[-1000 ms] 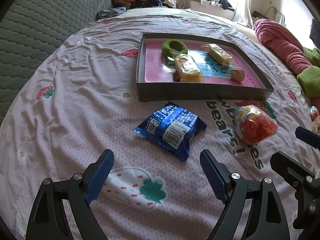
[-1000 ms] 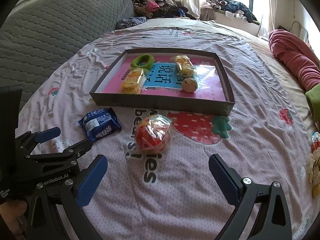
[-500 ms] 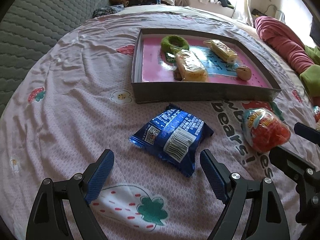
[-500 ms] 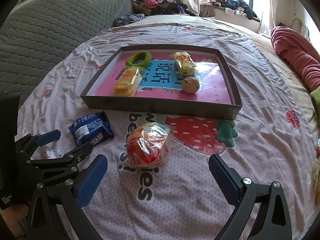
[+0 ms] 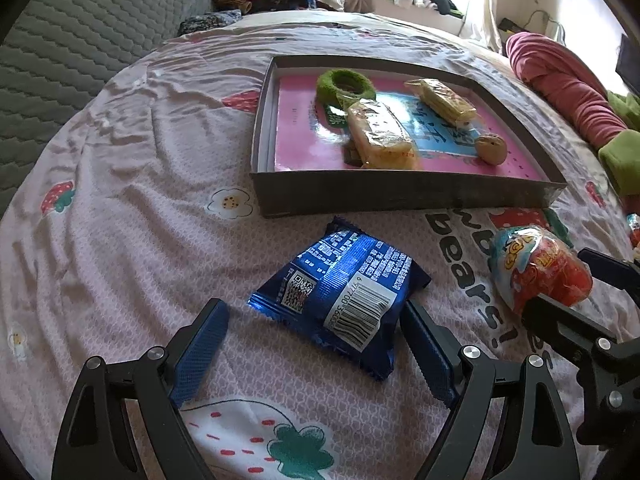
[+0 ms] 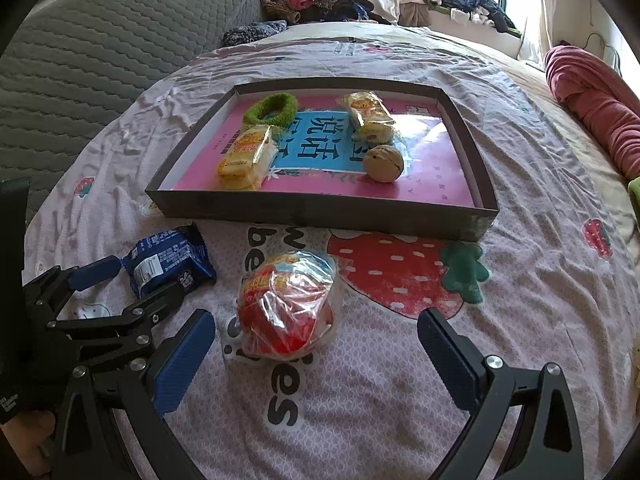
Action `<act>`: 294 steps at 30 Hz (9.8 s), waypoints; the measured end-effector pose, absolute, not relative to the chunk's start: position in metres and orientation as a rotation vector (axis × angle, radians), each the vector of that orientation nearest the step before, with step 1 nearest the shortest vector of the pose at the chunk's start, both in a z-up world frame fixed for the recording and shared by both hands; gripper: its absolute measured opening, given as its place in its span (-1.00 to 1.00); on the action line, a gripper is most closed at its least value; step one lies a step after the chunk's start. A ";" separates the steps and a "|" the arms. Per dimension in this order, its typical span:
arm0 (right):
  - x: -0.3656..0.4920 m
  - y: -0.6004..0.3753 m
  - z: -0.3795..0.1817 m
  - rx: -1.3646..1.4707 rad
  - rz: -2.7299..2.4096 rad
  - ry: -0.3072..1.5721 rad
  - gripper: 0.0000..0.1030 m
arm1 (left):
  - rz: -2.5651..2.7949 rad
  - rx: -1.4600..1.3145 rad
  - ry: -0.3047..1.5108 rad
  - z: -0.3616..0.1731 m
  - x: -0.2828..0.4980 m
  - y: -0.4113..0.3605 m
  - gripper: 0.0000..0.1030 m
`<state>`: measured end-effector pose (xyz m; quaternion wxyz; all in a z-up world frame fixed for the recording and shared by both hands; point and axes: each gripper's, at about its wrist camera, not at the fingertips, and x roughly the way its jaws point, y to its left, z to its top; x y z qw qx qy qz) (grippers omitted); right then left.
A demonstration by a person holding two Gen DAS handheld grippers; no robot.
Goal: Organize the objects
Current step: 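Close the left tool on the blue packet while the right closes on the red candy, then lift the blue packet and red candy and carry both over the tray, then lower the held packet and candy onto the pink book in the tray, then open the left tool releasing the packet while the right releases the candy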
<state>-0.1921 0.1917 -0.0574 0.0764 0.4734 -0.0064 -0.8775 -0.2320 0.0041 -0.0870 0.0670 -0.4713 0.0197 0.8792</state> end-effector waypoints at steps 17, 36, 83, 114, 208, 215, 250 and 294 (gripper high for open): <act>-0.203 0.189 -0.067 1.443 -2.602 -0.020 0.91 | 2.636 -1.401 0.064 -0.090 -0.242 0.008 0.72; -0.209 0.188 -0.077 1.475 -2.558 -0.019 0.30 | 2.630 -1.382 0.064 -0.091 -0.245 0.012 0.71; -0.179 0.185 -0.060 1.411 -2.576 0.064 0.00 | 2.661 -1.347 0.040 -0.066 -0.214 0.012 0.42; -0.115 0.213 0.078 1.135 -2.741 0.056 0.00 | 2.761 -1.101 0.067 0.068 -0.152 0.033 0.42; -0.323 0.283 -0.027 1.165 -2.740 0.116 0.00 | 2.794 -1.148 0.107 -0.043 -0.373 0.125 0.42; -0.327 0.276 -0.040 1.240 -2.700 0.156 0.00 | 2.778 -1.201 0.147 -0.051 -0.373 0.128 0.42; -0.334 0.269 -0.060 1.341 -2.653 0.245 0.01 | 2.770 -1.267 0.214 -0.062 -0.377 0.129 0.44; -0.310 0.278 -0.016 1.222 -2.681 0.134 0.64 | 2.810 -1.206 0.136 -0.030 -0.357 0.115 0.71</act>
